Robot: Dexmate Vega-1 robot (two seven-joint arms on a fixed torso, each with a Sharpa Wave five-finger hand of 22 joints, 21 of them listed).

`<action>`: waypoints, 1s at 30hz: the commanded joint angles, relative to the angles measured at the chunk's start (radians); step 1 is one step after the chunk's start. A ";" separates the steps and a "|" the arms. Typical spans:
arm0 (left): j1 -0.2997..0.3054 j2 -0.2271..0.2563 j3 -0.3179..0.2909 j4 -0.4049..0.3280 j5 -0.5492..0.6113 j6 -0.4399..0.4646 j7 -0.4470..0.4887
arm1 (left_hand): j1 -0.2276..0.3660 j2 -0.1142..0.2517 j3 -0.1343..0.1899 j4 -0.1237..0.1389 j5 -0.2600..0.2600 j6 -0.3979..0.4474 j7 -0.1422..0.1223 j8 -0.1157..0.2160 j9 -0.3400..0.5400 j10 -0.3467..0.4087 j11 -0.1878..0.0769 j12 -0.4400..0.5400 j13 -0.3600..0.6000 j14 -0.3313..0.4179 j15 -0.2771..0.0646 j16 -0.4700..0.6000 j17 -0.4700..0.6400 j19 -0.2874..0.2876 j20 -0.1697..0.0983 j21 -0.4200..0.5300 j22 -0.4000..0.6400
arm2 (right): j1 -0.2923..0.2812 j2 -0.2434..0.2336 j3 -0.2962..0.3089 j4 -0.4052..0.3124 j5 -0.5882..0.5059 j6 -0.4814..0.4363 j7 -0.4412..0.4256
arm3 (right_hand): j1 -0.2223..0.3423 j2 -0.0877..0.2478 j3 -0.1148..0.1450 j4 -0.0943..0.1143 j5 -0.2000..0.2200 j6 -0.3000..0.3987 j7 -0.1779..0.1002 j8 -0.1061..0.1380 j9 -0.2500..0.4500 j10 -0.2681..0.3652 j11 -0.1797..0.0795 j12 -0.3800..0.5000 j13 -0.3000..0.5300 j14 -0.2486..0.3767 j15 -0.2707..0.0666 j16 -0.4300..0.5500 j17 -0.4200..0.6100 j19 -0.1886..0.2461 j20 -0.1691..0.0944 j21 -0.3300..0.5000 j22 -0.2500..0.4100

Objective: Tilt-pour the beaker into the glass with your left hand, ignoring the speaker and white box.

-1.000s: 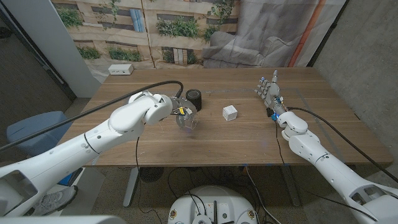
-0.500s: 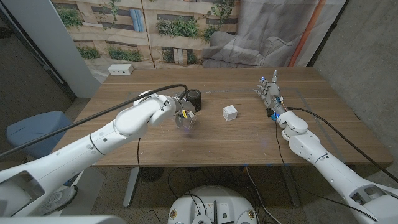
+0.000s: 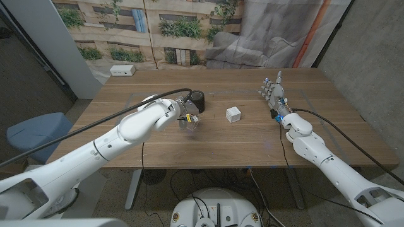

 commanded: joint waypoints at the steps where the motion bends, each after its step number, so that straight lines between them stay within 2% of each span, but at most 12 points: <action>1: 0.040 -0.019 -0.027 0.006 0.015 0.013 0.054 | -0.061 0.209 0.023 0.017 0.009 0.010 0.000 -0.001 -0.002 0.008 -0.003 -0.005 0.005 0.004 -0.124 -0.004 -0.001 0.003 -0.007 0.002 0.004 | 0.000 0.000 0.000 0.000 0.000 0.000 0.000 | 0.003 0.087 -0.007 0.000 0.006 -0.005 -0.001 0.005 0.002 -0.009 0.003 0.006 0.005 -0.005 -0.020 0.003 0.006 0.001 0.006 0.007 0.005; 13: 0.126 -0.011 -0.077 -0.003 -0.026 0.091 0.175 | -0.082 0.201 0.030 0.016 0.010 0.028 0.000 0.004 -0.009 0.003 -0.004 -0.020 -0.004 -0.003 -0.127 -0.025 -0.015 0.009 -0.013 0.005 0.004 | 0.000 0.000 0.000 -0.001 0.000 0.000 0.000 | 0.003 0.087 -0.007 0.000 0.006 -0.005 -0.001 0.005 0.002 -0.009 0.003 0.006 0.005 -0.005 -0.020 0.003 0.006 0.001 0.006 0.007 0.005; 21: 0.208 -0.020 -0.119 -0.014 -0.079 0.187 0.272 | -0.090 0.197 0.039 0.013 0.011 0.033 -0.004 0.005 -0.012 0.004 -0.004 -0.027 -0.008 0.001 -0.129 -0.037 -0.027 0.010 -0.015 0.005 0.004 | 0.000 0.000 0.000 -0.001 0.000 0.000 0.000 | 0.003 0.087 -0.007 0.000 0.006 -0.005 -0.001 0.005 0.002 -0.009 0.003 0.006 0.005 -0.005 -0.020 0.003 0.006 0.001 0.006 0.007 0.005; 30: 0.289 -0.021 -0.162 -0.029 -0.151 0.269 0.433 | -0.117 0.181 0.040 0.015 0.009 0.034 -0.008 0.004 -0.019 -0.009 -0.008 -0.042 -0.010 -0.039 -0.121 -0.072 -0.047 -0.010 -0.016 -0.003 0.003 | 0.000 0.000 0.000 -0.001 0.000 0.000 0.000 | 0.003 0.087 -0.007 0.000 0.006 -0.005 -0.001 0.005 0.002 -0.009 0.003 0.006 0.005 -0.005 -0.020 0.003 0.006 0.001 0.006 0.007 0.005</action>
